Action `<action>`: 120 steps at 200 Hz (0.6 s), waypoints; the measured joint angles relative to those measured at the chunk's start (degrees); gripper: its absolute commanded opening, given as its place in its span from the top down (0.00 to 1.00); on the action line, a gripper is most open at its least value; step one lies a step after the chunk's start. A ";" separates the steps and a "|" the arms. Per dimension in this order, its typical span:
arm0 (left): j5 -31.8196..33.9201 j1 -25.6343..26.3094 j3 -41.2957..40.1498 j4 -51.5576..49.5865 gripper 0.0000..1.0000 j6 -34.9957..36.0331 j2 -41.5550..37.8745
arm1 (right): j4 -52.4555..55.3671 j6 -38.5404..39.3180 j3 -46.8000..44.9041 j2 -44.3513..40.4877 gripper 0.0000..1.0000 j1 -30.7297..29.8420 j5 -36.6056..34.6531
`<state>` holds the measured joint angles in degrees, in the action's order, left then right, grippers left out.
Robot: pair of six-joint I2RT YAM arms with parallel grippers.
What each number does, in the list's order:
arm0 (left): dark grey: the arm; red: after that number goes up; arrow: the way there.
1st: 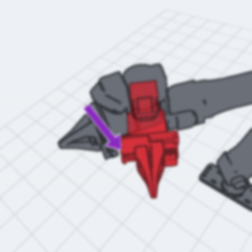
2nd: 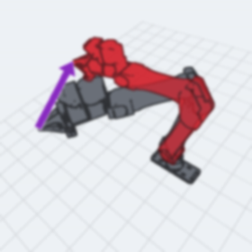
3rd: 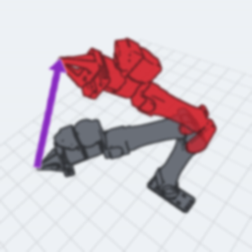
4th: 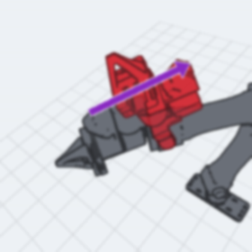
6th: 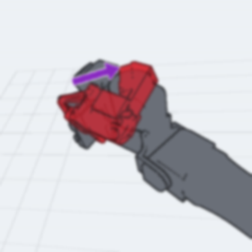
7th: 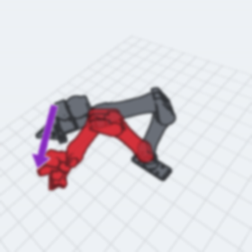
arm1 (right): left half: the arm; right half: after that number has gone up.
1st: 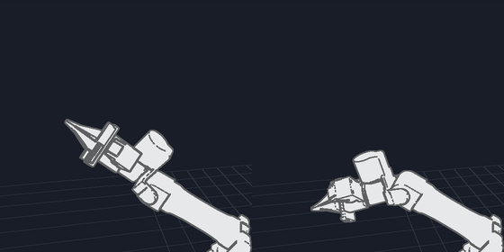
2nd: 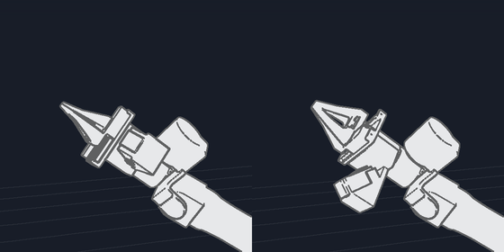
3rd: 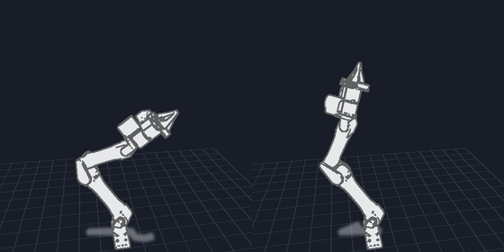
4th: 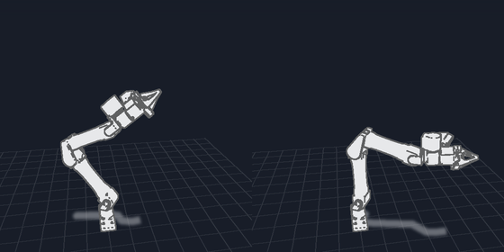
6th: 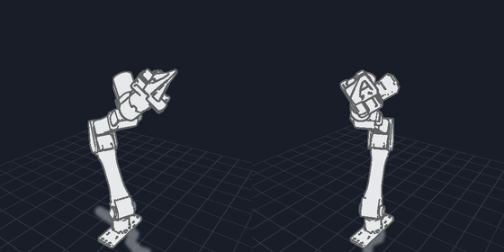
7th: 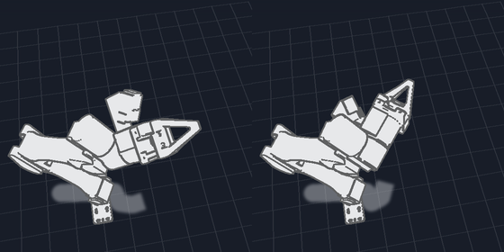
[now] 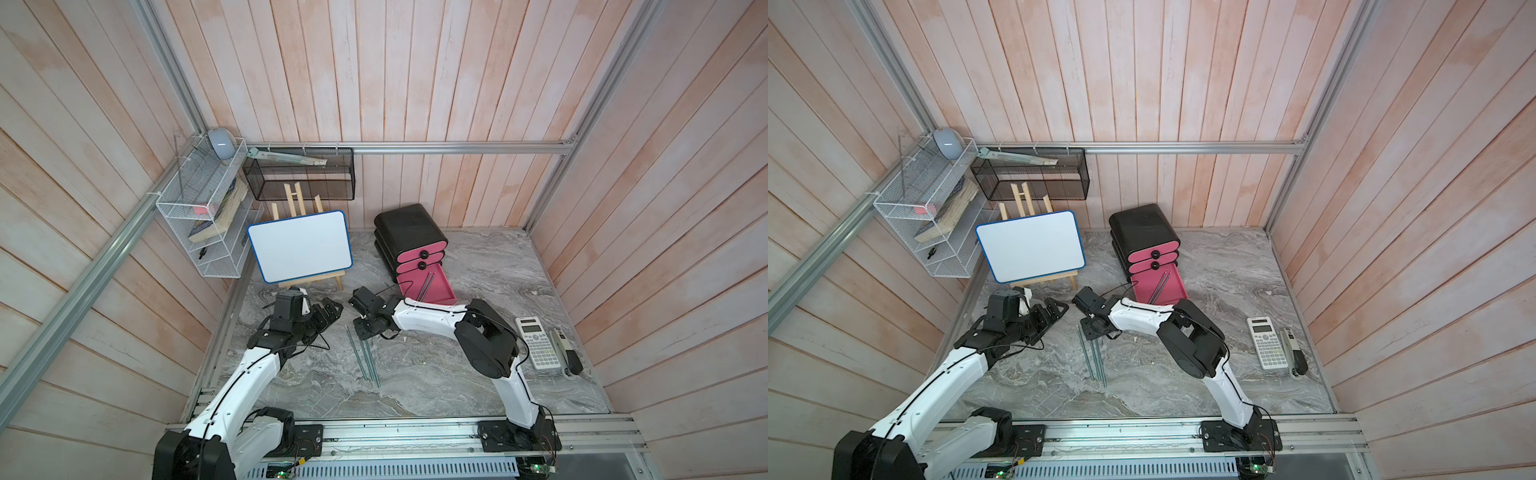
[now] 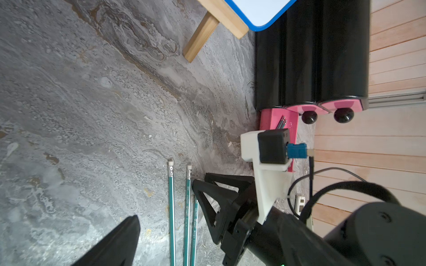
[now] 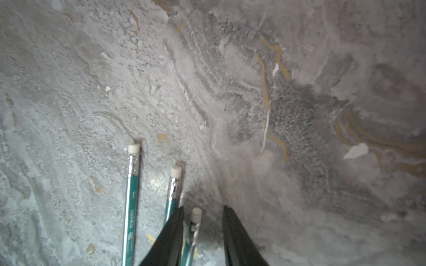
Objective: Please place the pencils in the drawer according to their color
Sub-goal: Pick up the pencil from the center of the board.
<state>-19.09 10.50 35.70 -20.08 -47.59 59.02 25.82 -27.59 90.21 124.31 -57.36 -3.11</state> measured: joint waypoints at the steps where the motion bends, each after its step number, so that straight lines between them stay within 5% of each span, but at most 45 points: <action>1: 0.00 0.00 0.00 -0.02 0.00 0.00 0.00 | 0.00 0.04 0.02 0.00 0.67 0.00 -0.02; 87: -0.20 0.00 -0.07 0.87 0.00 -0.02 0.00 | 1.07 1.77 0.37 0.37 0.82 -0.24 -2.91; 120: -0.22 0.00 -0.07 1.20 0.00 -0.04 0.00 | 1.46 2.75 0.76 0.63 0.95 -0.50 -4.83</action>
<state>-19.31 10.50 35.64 -18.87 -47.64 59.02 27.29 -24.84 90.98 124.95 -57.87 -7.94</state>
